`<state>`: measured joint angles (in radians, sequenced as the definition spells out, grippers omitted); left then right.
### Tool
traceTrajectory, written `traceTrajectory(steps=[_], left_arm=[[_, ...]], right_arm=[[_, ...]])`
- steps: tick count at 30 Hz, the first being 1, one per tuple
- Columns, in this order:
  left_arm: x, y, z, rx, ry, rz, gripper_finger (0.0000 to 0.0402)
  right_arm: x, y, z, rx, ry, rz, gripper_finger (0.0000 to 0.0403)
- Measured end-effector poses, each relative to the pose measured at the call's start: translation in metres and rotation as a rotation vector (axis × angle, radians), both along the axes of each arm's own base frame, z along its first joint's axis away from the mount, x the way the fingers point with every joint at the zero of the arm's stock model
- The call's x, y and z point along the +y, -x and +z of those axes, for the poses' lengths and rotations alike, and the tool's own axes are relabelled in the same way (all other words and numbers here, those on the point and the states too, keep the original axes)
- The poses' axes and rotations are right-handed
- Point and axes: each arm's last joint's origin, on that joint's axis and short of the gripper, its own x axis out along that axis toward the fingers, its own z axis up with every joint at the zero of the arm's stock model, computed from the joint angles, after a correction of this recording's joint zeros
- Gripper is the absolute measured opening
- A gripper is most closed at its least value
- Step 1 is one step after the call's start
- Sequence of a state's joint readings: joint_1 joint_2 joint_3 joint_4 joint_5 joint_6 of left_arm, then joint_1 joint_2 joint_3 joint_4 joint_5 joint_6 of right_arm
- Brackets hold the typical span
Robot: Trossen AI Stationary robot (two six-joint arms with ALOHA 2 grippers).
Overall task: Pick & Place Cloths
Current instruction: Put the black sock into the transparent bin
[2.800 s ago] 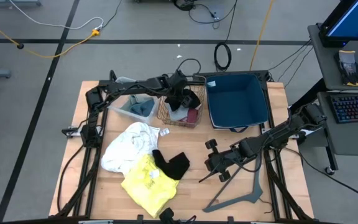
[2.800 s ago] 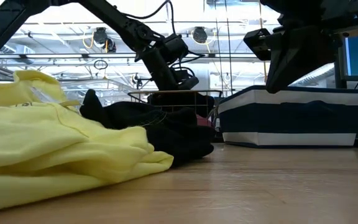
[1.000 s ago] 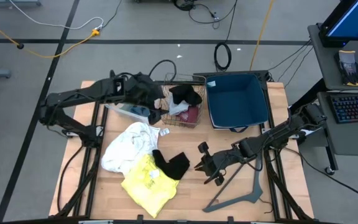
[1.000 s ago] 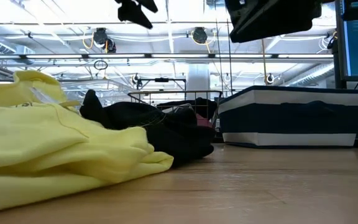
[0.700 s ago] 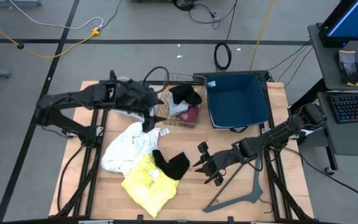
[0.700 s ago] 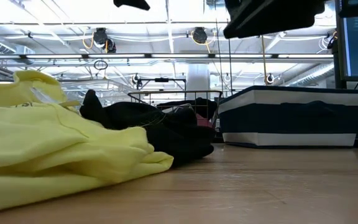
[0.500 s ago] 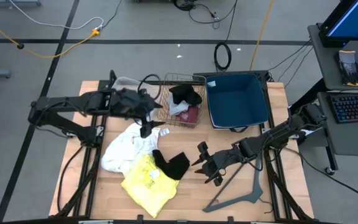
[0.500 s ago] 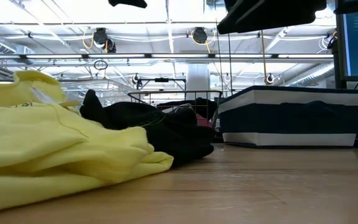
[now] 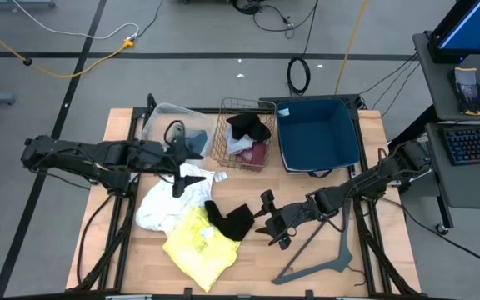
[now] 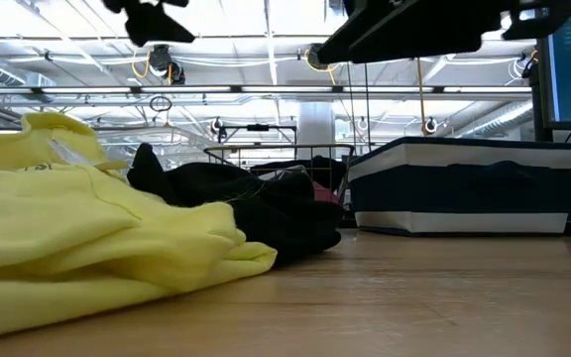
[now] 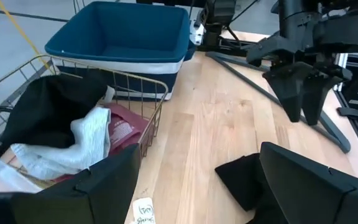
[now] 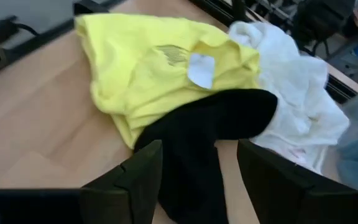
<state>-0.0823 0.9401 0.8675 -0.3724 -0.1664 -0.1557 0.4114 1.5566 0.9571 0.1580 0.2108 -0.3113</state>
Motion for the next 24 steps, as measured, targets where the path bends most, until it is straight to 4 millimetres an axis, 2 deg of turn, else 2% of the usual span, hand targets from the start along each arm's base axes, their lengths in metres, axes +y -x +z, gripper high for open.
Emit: traceTrajectory(steps=[8, 12, 20, 24], left_arm=[[-0.007, 0.021, -0.03, -0.078, 0.011, -0.007, 0.0335], [-0.009, 0.026, -0.042, -0.08, 0.026, -0.014, 0.0335], [-0.012, 0.028, -0.055, -0.055, 0.036, -0.018, 0.0335], [-0.013, 0.028, -0.056, -0.064, 0.019, -0.014, 0.0335]], right_arm=[[-0.005, -0.006, -0.009, 0.037, -0.024, -0.037, 0.0206], [0.0, -0.018, -0.016, 0.066, 0.001, -0.03, 0.0208], [0.01, -0.044, -0.025, 0.162, 0.101, 0.007, 0.0208], [0.011, -0.053, -0.033, 0.204, 0.076, 0.058, 0.0208]])
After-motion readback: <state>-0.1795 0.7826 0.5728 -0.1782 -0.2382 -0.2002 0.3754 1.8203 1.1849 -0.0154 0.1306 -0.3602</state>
